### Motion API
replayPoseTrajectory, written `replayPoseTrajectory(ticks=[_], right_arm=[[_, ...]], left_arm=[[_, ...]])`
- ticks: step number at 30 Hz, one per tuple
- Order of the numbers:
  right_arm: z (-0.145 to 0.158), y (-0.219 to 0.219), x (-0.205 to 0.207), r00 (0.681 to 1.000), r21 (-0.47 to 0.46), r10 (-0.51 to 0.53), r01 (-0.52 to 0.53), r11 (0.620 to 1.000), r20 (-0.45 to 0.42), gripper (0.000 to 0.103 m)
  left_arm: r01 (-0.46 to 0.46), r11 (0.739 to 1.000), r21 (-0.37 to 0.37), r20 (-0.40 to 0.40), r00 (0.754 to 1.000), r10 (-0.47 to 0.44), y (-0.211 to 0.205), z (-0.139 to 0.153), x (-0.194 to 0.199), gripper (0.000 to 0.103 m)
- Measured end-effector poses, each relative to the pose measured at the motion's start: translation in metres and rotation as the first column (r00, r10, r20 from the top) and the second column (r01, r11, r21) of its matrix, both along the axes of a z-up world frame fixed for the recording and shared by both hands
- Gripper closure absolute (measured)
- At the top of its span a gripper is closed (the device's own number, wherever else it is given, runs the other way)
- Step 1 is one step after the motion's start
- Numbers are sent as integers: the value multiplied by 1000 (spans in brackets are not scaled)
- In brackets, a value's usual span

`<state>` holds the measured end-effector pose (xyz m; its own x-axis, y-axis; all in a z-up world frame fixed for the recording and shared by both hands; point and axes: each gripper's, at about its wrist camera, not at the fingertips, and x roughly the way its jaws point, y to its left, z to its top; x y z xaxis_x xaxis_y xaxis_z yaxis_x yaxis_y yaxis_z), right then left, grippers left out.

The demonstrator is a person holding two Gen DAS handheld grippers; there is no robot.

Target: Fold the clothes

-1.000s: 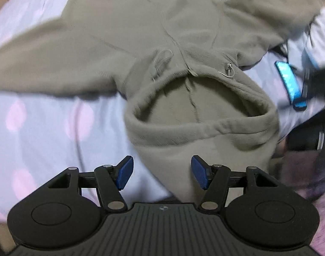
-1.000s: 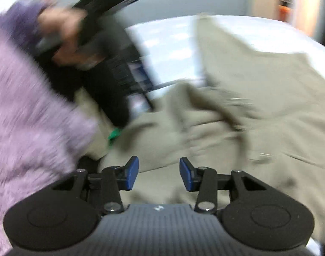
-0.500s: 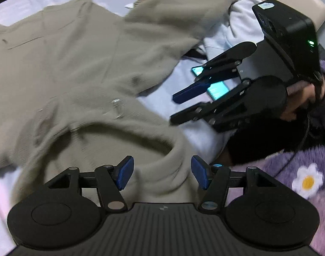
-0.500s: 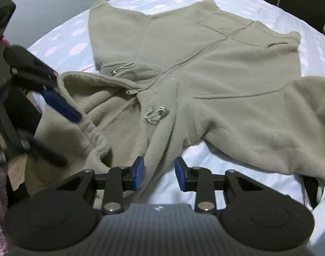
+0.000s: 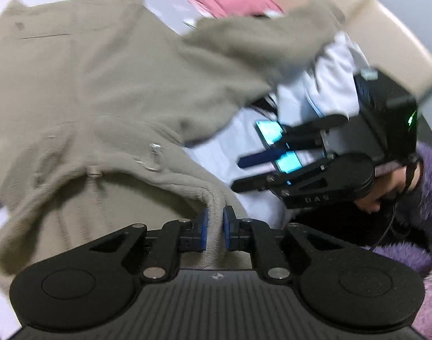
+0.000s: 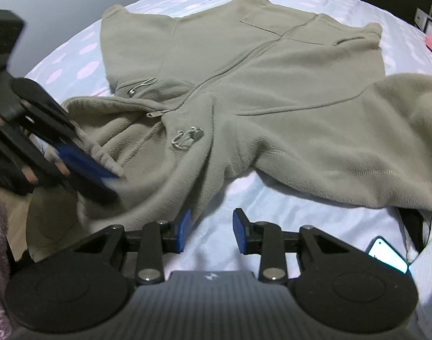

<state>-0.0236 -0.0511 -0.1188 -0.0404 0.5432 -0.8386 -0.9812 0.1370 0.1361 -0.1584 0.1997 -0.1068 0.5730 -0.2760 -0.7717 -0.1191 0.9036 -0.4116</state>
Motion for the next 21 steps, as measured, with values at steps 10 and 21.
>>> replayPoseTrajectory(ticks=[10,21], right_arm=[[-31,25,11,964,-80,-152,138,987,-218,55],[-21,15,14,956,-77,-239,229,970,-167,97]], left_arm=[[-76,991,107,-147,985,92,12,-28,7,94],[5,1000,-14,-23,1000,-5,1,-12,-8,95]])
